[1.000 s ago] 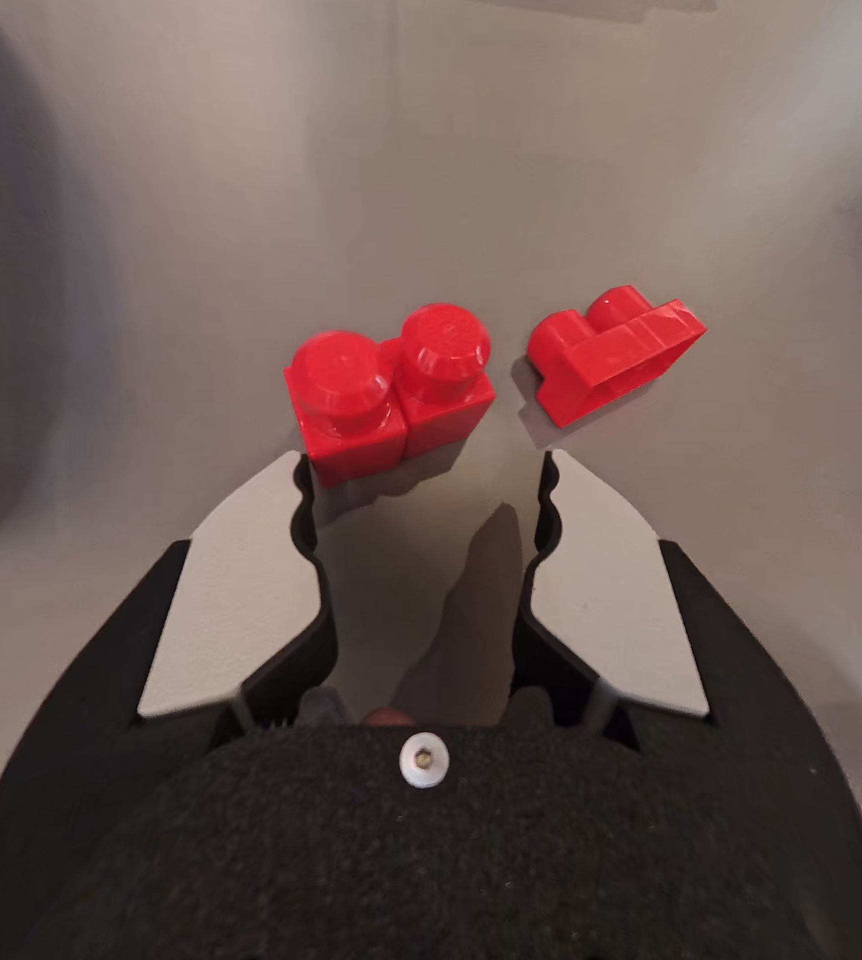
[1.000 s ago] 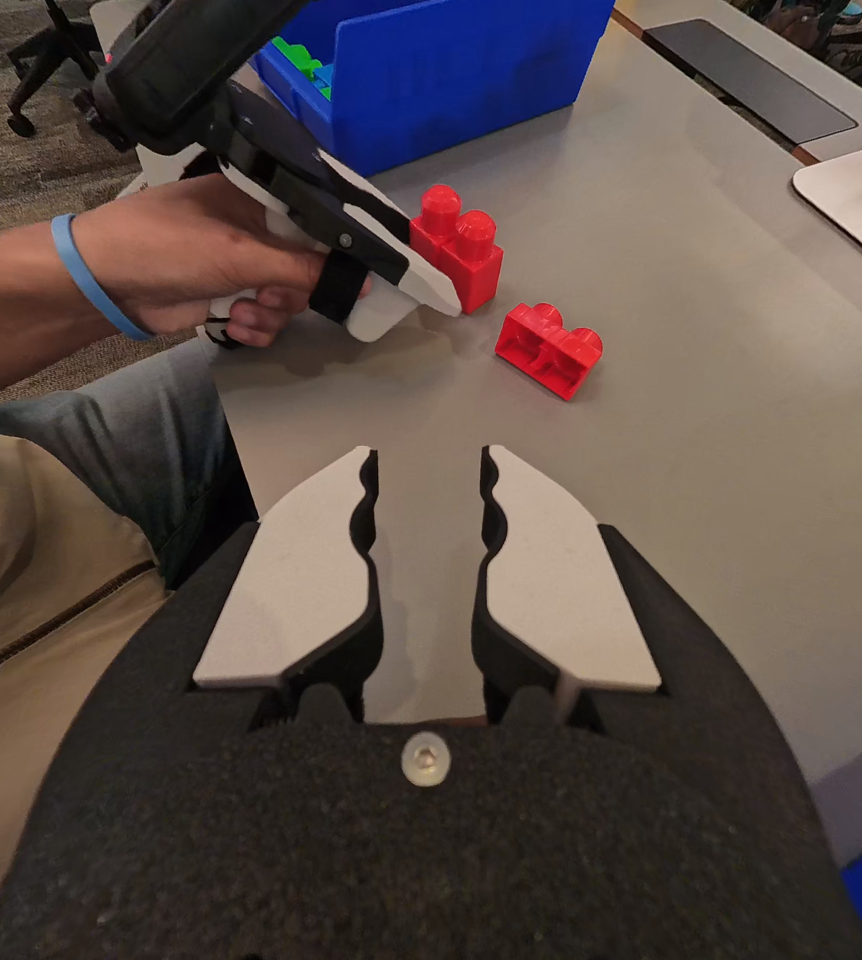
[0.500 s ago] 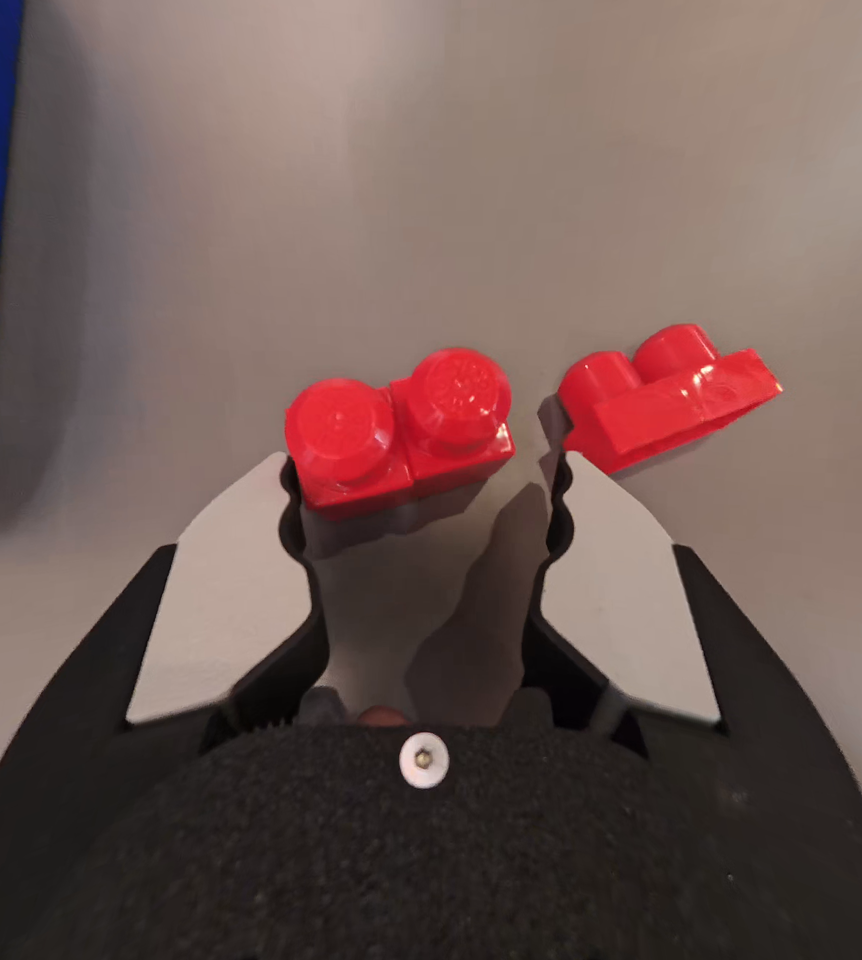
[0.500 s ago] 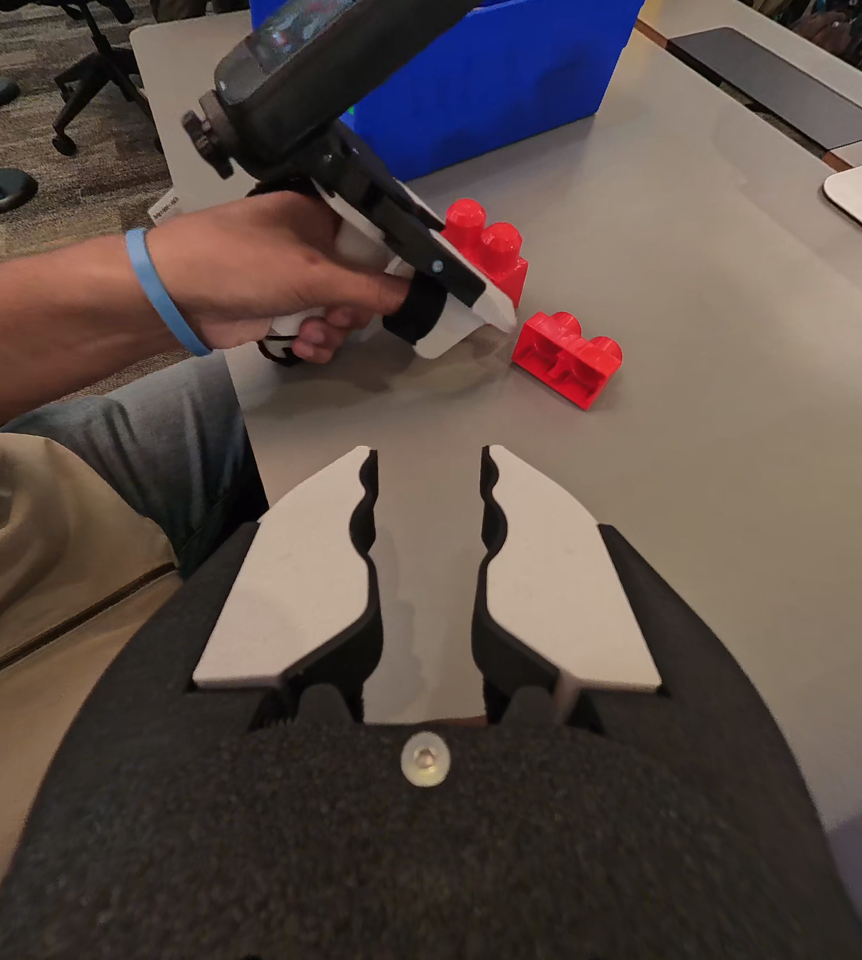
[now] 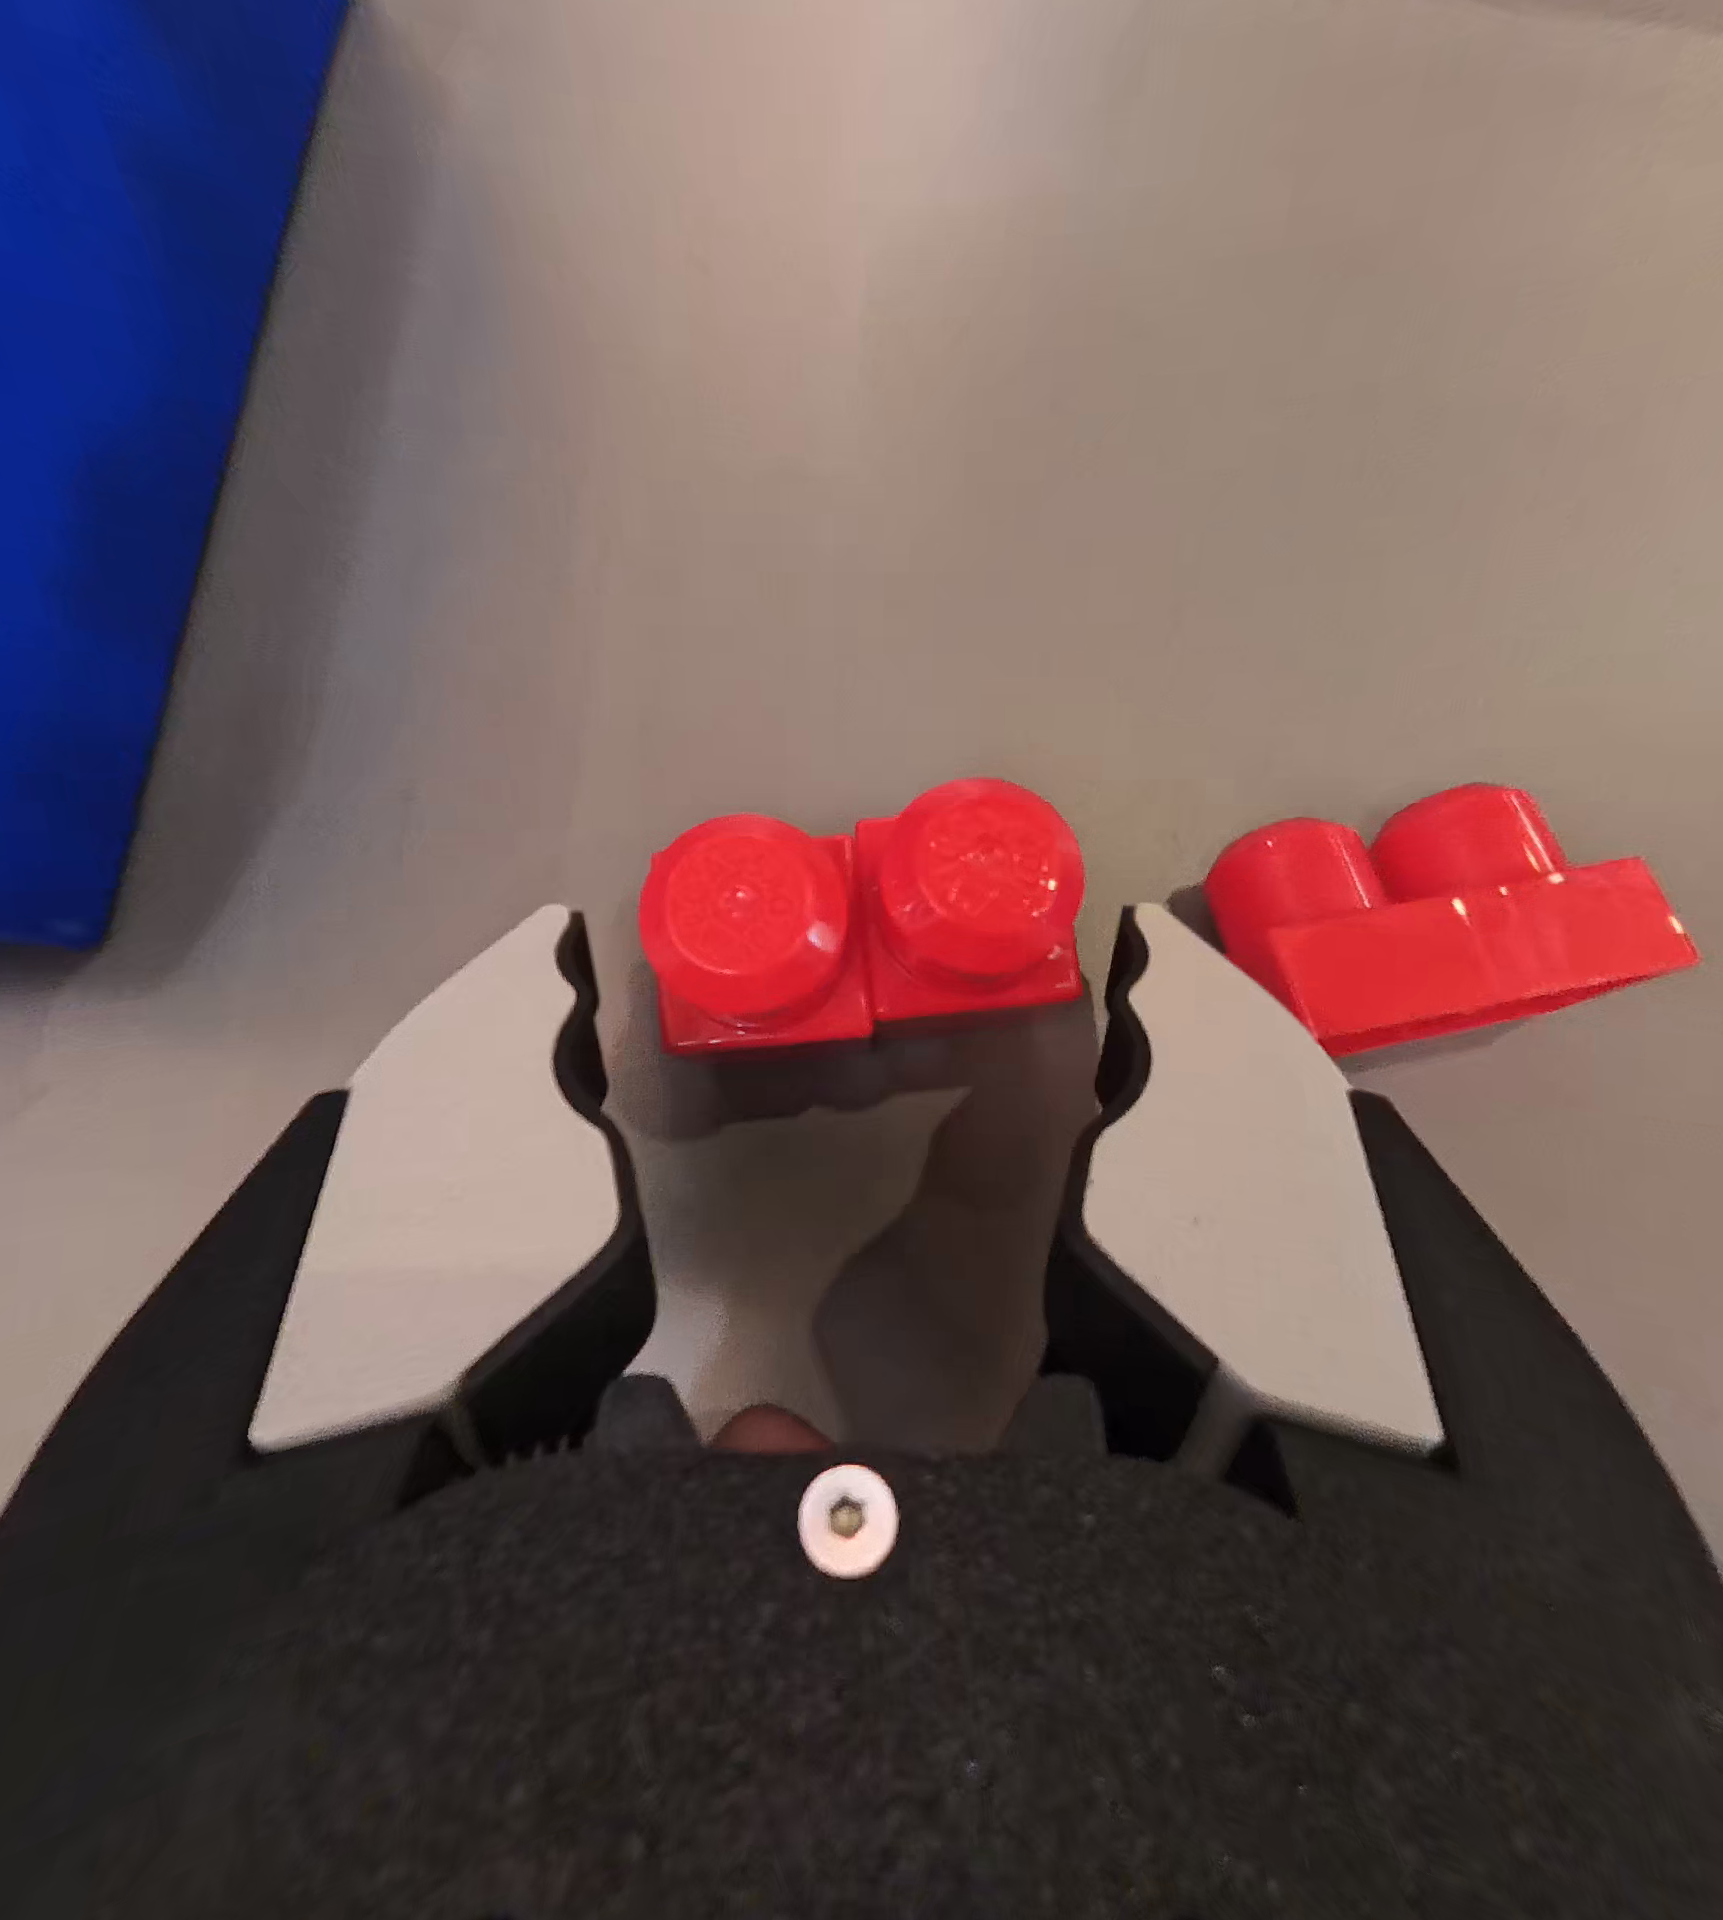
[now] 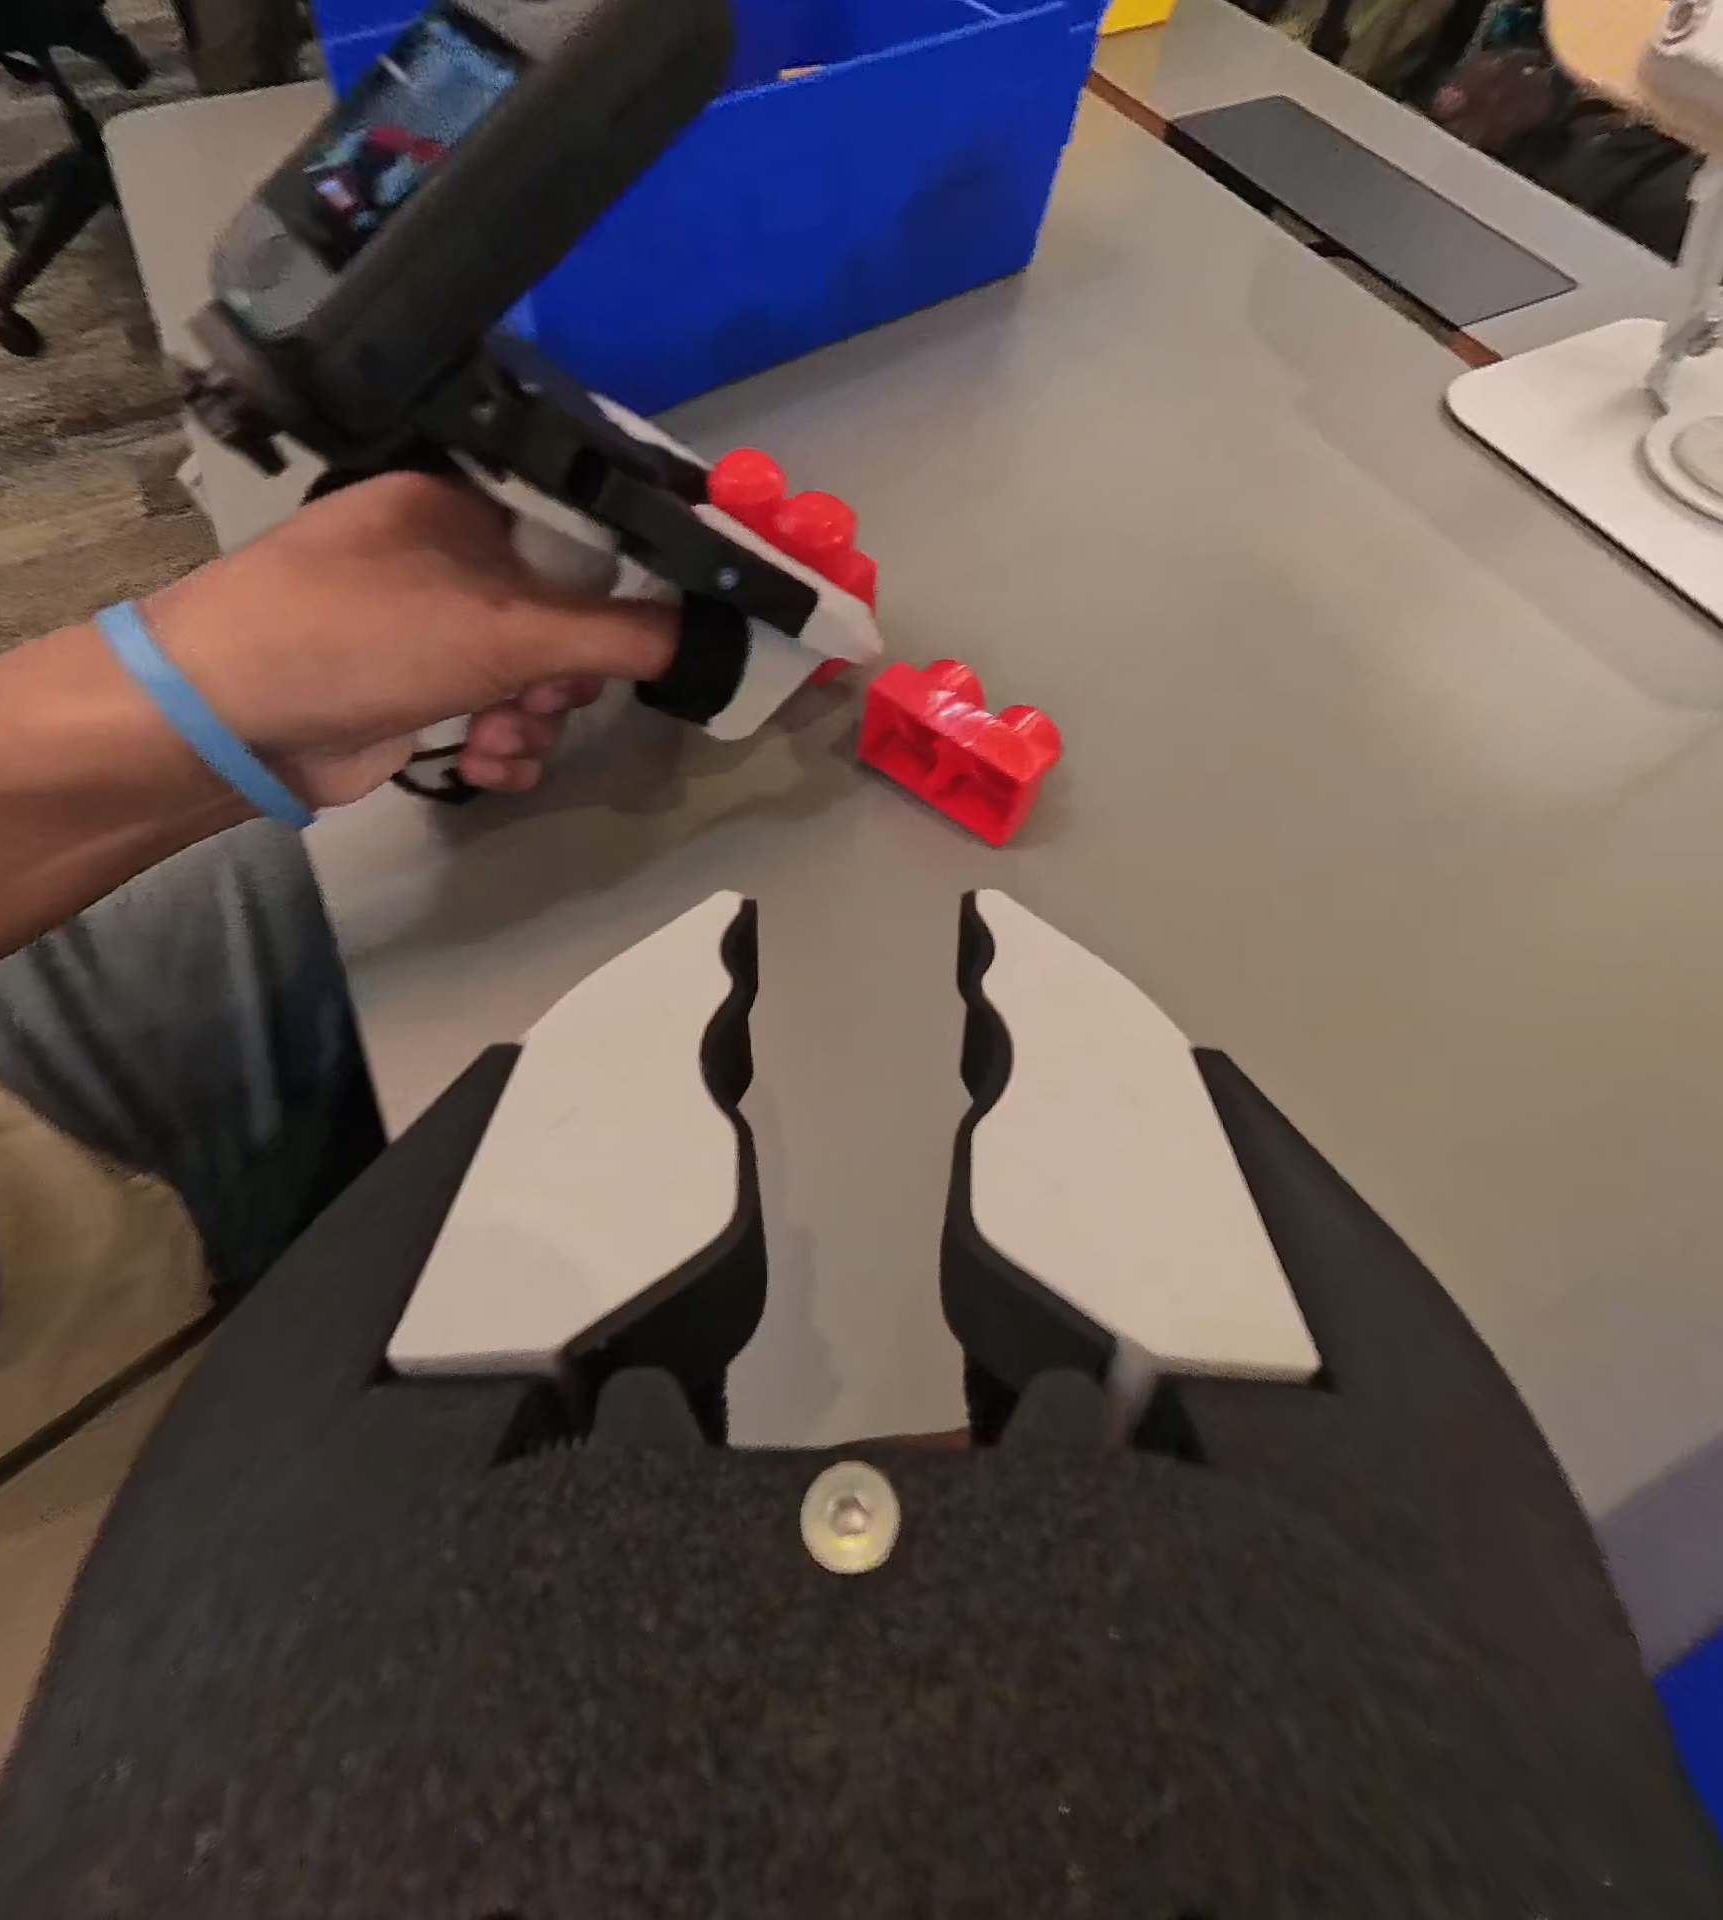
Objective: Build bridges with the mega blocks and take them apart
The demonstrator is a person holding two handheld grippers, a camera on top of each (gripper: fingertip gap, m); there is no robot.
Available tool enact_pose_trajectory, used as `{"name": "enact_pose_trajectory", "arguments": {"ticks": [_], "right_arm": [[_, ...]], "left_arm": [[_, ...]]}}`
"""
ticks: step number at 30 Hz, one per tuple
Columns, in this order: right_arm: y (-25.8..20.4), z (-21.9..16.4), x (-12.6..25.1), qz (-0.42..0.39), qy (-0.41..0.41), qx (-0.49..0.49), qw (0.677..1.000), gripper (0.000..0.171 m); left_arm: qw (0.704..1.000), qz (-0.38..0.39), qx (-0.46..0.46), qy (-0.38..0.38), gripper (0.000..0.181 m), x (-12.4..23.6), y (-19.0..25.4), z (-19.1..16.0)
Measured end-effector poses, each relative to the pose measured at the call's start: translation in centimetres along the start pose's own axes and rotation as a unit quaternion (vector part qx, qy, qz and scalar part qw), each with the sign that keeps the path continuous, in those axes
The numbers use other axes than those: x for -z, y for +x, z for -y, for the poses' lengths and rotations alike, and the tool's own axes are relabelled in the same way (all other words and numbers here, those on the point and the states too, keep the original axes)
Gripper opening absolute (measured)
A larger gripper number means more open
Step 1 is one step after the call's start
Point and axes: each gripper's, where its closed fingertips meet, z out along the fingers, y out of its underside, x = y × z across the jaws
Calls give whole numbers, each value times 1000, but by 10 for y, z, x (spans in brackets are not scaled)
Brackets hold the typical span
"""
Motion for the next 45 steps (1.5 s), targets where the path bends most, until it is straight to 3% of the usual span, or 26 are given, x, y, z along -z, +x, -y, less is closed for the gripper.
{"name": "enact_pose_trajectory", "arguments": {"ticks": [7,22,41,45], "right_arm": [[33,9,-16,-14,4,-3,1000,36],[28,6,-36,22,20,5,1000,35],[27,0,-34,22,10,-2,1000,34],[28,-1,-32,19,7,-1,1000,34]], "left_arm": [[999,40,32,-10,91,-5,-4,-2],[997,68,32,-27,92,-19,-16,-1],[999,36,8,-26,84,-18,-9,-2],[999,-9,-30,-26,84,-16,2,-3]]}}
